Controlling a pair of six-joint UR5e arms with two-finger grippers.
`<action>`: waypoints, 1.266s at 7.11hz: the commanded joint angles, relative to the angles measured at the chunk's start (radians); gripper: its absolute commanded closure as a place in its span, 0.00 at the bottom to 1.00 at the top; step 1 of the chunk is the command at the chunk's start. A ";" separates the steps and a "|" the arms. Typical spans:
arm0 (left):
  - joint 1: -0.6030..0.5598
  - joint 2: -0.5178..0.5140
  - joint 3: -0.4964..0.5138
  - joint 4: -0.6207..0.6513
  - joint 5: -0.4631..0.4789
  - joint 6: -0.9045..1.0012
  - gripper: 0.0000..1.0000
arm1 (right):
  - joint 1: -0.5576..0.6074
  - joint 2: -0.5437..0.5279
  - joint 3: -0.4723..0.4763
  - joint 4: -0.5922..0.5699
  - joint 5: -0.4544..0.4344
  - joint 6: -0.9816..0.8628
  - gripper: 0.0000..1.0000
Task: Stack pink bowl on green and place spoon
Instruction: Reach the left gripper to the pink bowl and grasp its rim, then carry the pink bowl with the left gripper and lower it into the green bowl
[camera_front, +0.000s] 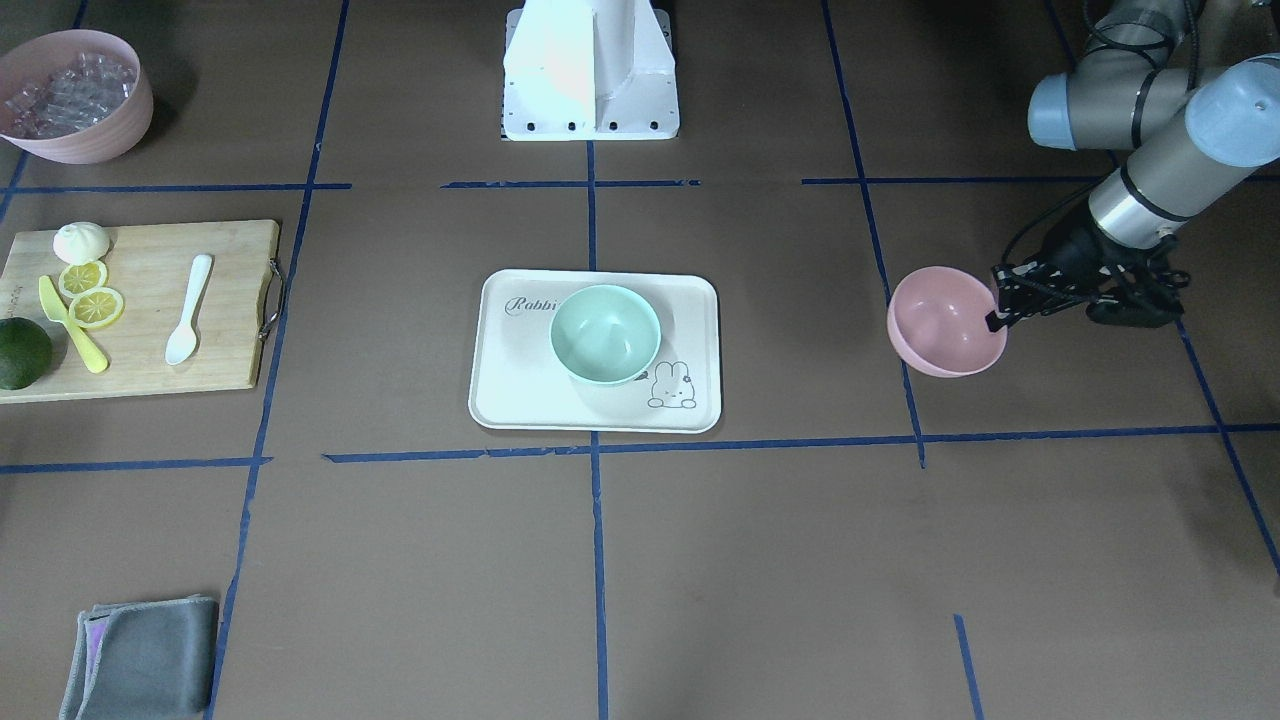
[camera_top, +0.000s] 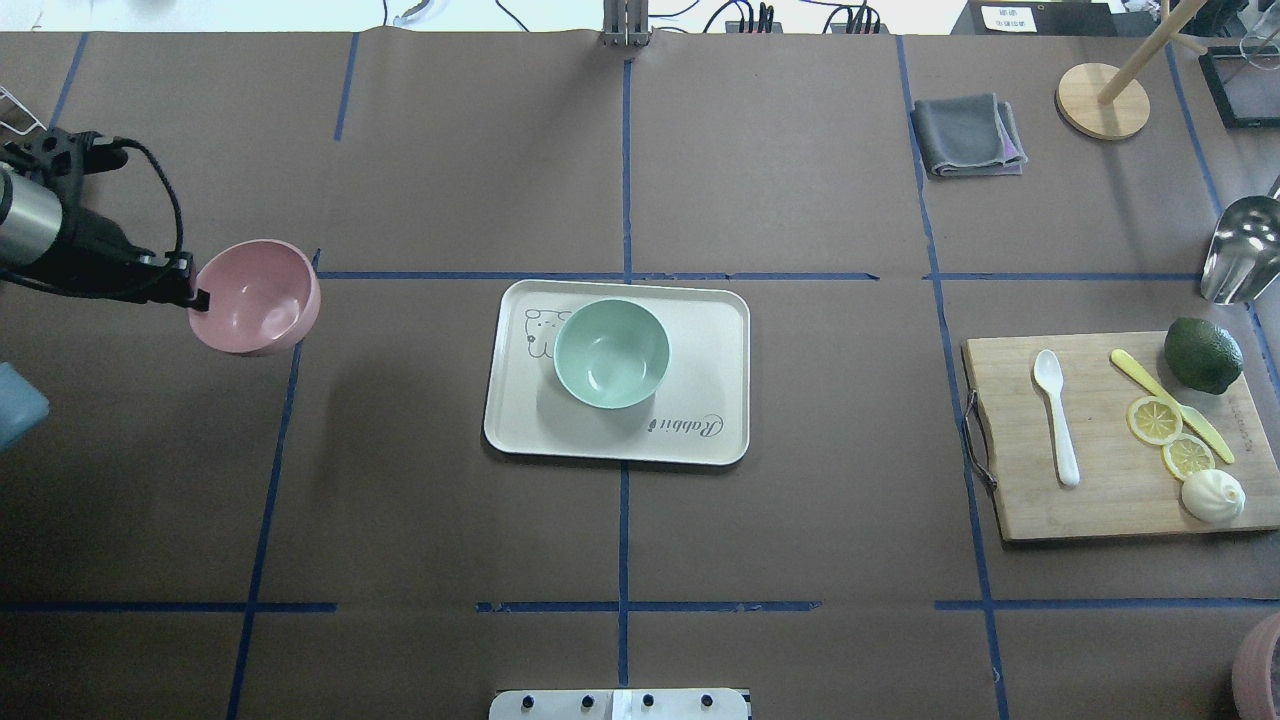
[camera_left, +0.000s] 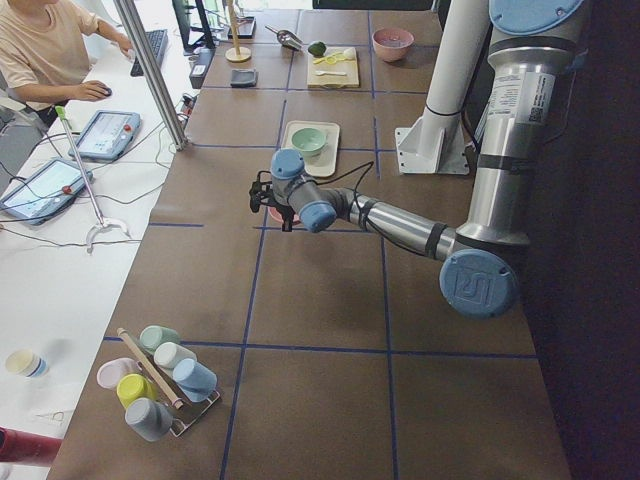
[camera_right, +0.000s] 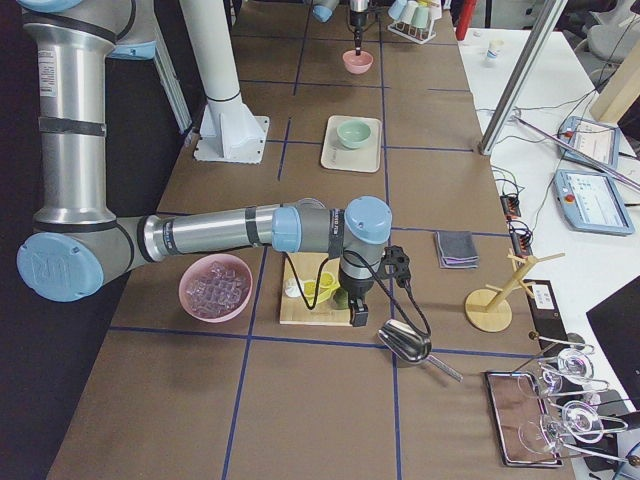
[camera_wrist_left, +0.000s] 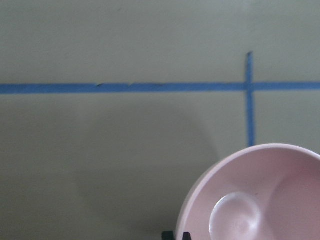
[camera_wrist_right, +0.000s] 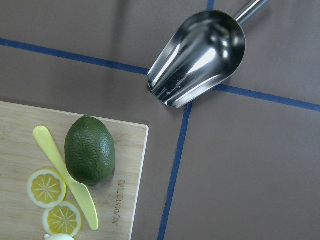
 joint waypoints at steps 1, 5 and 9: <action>0.111 -0.194 -0.001 0.057 0.090 -0.212 1.00 | 0.000 0.000 0.000 0.000 0.000 -0.001 0.00; 0.379 -0.475 0.034 0.290 0.318 -0.408 1.00 | 0.000 0.000 -0.001 0.000 0.002 -0.001 0.00; 0.407 -0.504 0.099 0.289 0.334 -0.408 1.00 | 0.000 0.002 -0.004 0.000 0.000 -0.001 0.00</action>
